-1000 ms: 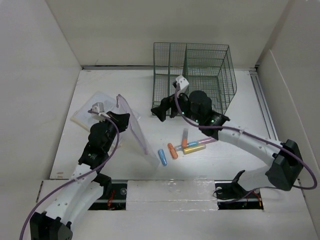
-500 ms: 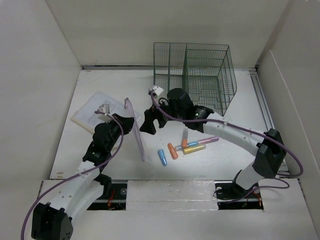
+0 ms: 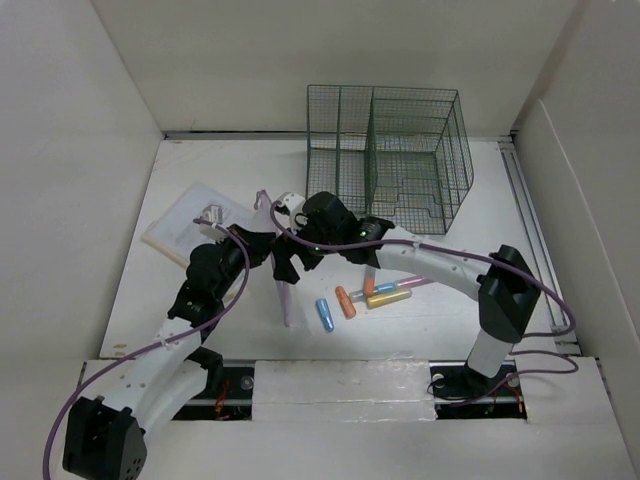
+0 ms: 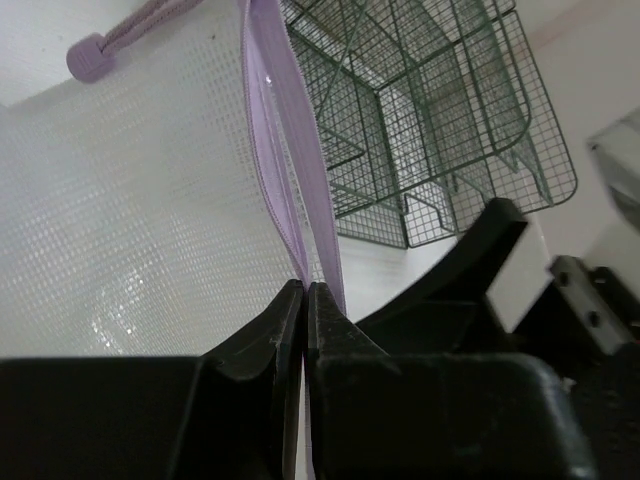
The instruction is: Organize the desk
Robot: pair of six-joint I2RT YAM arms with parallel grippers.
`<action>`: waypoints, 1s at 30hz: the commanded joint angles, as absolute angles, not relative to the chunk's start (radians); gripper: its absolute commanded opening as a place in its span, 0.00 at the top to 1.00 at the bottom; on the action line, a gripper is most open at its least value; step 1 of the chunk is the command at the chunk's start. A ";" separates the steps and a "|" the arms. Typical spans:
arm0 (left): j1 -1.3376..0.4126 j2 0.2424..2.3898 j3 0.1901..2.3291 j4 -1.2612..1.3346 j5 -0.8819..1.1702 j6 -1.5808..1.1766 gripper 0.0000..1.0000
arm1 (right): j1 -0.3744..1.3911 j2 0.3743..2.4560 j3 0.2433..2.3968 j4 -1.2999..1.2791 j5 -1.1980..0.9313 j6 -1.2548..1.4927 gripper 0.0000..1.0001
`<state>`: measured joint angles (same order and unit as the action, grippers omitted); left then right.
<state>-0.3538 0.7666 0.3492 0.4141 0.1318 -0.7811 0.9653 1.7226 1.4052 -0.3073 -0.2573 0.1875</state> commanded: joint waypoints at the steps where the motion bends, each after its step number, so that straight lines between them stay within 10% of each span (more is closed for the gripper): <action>1: -0.359 0.729 0.367 0.483 0.160 -0.807 1.00 | 0.969 1.739 1.485 -0.273 -0.247 0.213 0.00; 22: -0.359 0.727 0.344 0.534 0.192 -0.859 1.00 | 0.951 1.779 1.415 -0.155 -0.250 0.314 0.00; 30: -0.359 0.704 0.370 0.505 0.241 -0.894 1.00 | 0.931 1.781 1.333 -0.011 -0.224 0.314 0.28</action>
